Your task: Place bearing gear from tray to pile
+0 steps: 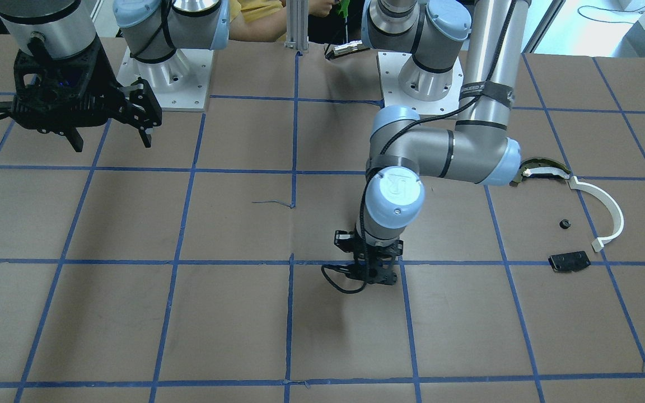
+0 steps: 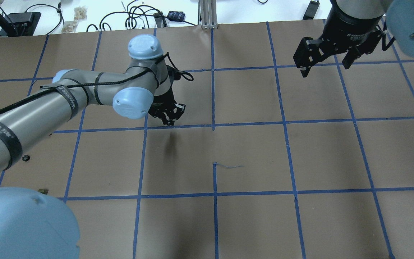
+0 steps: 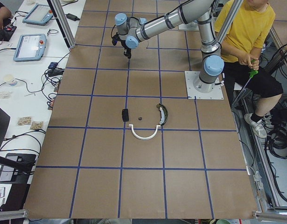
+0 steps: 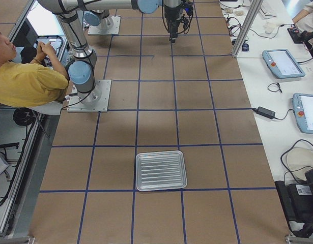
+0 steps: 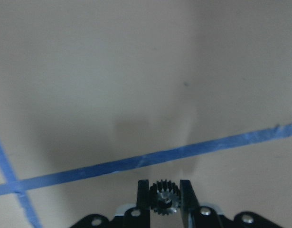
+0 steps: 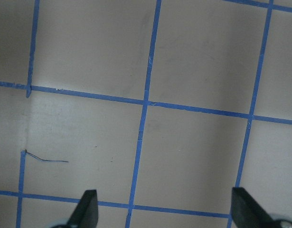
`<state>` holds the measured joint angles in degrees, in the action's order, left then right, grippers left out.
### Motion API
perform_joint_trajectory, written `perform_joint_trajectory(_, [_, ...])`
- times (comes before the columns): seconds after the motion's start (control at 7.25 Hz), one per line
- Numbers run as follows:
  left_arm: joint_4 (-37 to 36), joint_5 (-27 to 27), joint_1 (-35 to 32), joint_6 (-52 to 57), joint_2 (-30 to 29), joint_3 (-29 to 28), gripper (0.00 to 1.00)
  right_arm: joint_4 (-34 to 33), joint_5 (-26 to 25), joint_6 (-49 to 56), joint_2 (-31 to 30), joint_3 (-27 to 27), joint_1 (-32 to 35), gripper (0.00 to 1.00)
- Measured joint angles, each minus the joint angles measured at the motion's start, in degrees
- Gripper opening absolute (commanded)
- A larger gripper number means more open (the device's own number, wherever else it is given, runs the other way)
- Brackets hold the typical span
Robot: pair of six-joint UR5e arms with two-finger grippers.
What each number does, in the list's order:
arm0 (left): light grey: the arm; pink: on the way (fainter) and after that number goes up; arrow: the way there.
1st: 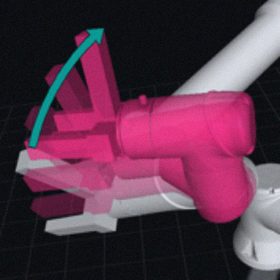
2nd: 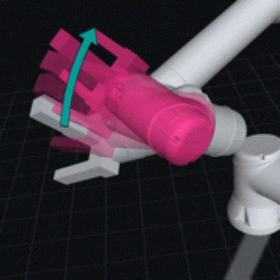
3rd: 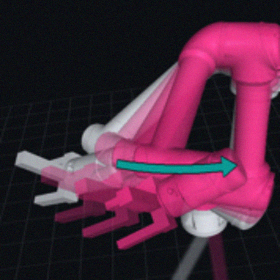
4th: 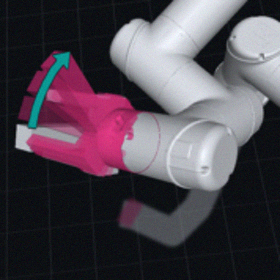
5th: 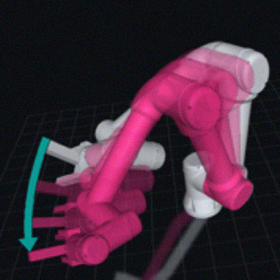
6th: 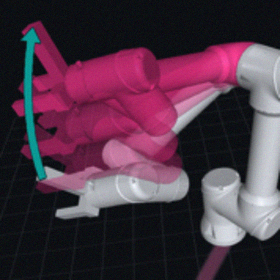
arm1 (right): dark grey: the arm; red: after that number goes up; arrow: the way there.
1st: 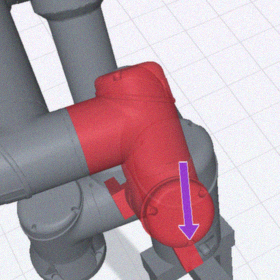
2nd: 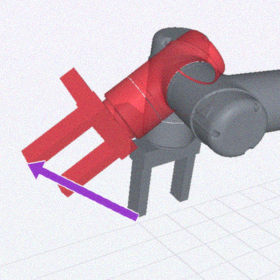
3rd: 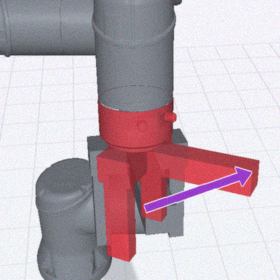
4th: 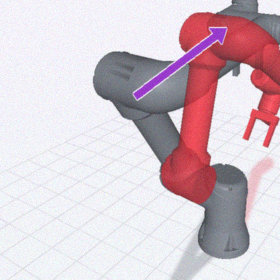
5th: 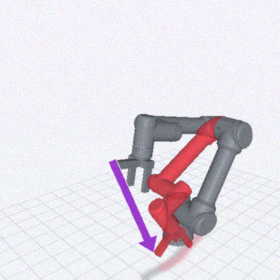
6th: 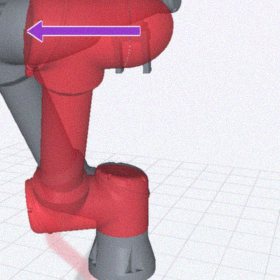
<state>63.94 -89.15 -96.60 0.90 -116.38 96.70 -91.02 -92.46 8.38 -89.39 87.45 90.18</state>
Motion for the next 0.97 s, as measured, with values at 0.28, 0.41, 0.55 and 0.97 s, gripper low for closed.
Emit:
perform_joint_trajectory(0.28, [5.8,-2.7,9.4,8.4,2.2,-3.8,0.0,0.0,0.0,0.1,0.0,0.0,-0.4,1.0])
perform_joint_trajectory(0.41, [7.1,-5.8,15.4,15.8,2.9,-4.7,0.0,0.1,0.1,0.1,0.0,0.1,-0.7,1.0])
perform_joint_trajectory(0.55, [7.4,-7.6,22.2,22.6,3.0,-4.7,0.0,0.1,0.1,0.1,0.0,0.1,-0.8,1.0])
perform_joint_trajectory(0.97, [6.7,-8.5,39.3,37.1,2.4,-1.3,0.0,0.1,0.1,0.1,0.0,0.2,-0.9,1.0])
